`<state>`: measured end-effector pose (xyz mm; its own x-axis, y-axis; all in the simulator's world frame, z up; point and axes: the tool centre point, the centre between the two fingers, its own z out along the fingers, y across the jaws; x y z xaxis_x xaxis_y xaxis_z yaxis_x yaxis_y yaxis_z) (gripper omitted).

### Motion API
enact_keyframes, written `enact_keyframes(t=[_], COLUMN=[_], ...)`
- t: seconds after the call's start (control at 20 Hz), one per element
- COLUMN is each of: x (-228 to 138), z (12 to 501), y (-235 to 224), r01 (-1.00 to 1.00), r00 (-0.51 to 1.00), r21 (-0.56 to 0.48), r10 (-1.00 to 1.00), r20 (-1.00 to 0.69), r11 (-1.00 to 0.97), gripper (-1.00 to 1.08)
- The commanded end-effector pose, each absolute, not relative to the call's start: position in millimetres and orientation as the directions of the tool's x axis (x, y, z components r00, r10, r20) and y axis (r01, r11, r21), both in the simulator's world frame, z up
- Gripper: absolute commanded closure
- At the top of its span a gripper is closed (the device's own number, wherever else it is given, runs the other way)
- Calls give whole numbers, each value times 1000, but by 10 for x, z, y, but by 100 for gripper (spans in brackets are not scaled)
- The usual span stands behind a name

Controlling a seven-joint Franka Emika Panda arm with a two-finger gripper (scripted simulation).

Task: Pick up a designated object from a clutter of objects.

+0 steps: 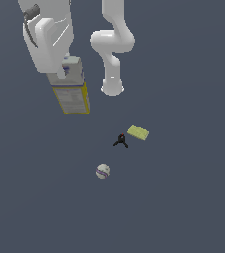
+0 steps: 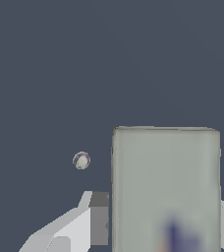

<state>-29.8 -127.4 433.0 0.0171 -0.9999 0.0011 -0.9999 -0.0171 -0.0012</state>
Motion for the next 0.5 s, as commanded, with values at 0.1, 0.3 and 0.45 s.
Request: enact_keyframes(t=[0.1, 0.3, 0.45], x=[-353, -368, -367], z=[4555, 4652, 4671], y=[-1258, -1252, -1251], r01=[-1000, -1000, -1000], r00=[18, 18, 19], r21=[0, 0, 0], r10=[-1000, -1000, -1000], r20=[1, 0, 0], r11=[-18, -18, -19], gripper=[108, 108, 108])
